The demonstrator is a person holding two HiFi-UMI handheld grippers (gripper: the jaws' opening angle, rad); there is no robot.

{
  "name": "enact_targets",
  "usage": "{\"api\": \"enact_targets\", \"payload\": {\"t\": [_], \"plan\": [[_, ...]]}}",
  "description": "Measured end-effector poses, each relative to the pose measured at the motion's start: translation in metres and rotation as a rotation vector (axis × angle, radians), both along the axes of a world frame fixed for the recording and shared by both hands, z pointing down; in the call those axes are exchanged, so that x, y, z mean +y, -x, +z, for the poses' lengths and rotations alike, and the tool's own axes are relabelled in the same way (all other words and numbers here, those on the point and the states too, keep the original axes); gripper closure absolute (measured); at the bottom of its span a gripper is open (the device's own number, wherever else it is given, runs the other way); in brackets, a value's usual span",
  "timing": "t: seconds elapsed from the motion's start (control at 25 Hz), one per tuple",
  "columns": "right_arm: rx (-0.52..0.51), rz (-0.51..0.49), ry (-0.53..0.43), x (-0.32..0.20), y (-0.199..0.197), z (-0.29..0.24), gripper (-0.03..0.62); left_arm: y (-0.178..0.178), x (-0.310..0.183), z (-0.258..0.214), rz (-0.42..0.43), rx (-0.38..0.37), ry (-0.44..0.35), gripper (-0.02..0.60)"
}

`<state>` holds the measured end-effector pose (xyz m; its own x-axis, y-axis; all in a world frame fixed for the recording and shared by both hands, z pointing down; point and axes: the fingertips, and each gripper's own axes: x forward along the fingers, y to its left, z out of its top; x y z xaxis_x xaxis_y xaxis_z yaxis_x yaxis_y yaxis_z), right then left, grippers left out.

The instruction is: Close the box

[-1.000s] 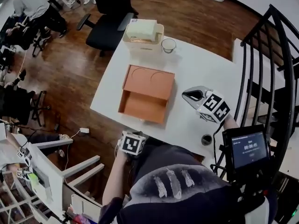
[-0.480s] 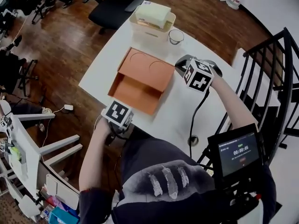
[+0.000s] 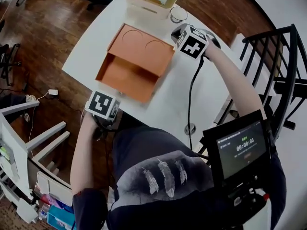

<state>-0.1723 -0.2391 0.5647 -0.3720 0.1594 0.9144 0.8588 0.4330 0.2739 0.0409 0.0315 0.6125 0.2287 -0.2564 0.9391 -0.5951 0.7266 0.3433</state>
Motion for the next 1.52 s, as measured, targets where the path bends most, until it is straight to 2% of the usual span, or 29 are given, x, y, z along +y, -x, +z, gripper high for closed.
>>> {"api": "enact_targets", "payload": {"t": [0.12, 0.28, 0.48, 0.84, 1.0, 1.2, 1.52], "plan": [[0.0, 0.036, 0.02, 0.003, 0.025, 0.008, 0.589, 0.013, -0.007, 0.013, -0.036, -0.01, -0.014, 0.566], [0.025, 0.052, 0.012, 0.008, 0.032, 0.022, 0.589, 0.029, -0.03, 0.019, -0.044, -0.044, -0.103, 0.566], [0.048, -0.003, -0.021, 0.018, 0.04, 0.04, 0.589, 0.029, -0.038, 0.026, -0.068, 0.032, -0.148, 0.566], [0.074, -0.014, 0.004, 0.034, 0.046, 0.048, 0.589, 0.031, -0.036, 0.03, -0.133, 0.103, -0.181, 0.566], [0.069, -0.032, 0.041, 0.045, 0.048, 0.047, 0.589, 0.034, -0.039, 0.031, -0.129, 0.122, -0.194, 0.566], [0.075, -0.031, 0.04, 0.046, 0.05, 0.054, 0.589, 0.044, -0.045, 0.035, -0.099, 0.135, -0.196, 0.566], [0.058, -0.027, 0.047, 0.046, 0.042, 0.048, 0.589, 0.037, -0.046, 0.029, -0.08, 0.161, -0.196, 0.566]]}}
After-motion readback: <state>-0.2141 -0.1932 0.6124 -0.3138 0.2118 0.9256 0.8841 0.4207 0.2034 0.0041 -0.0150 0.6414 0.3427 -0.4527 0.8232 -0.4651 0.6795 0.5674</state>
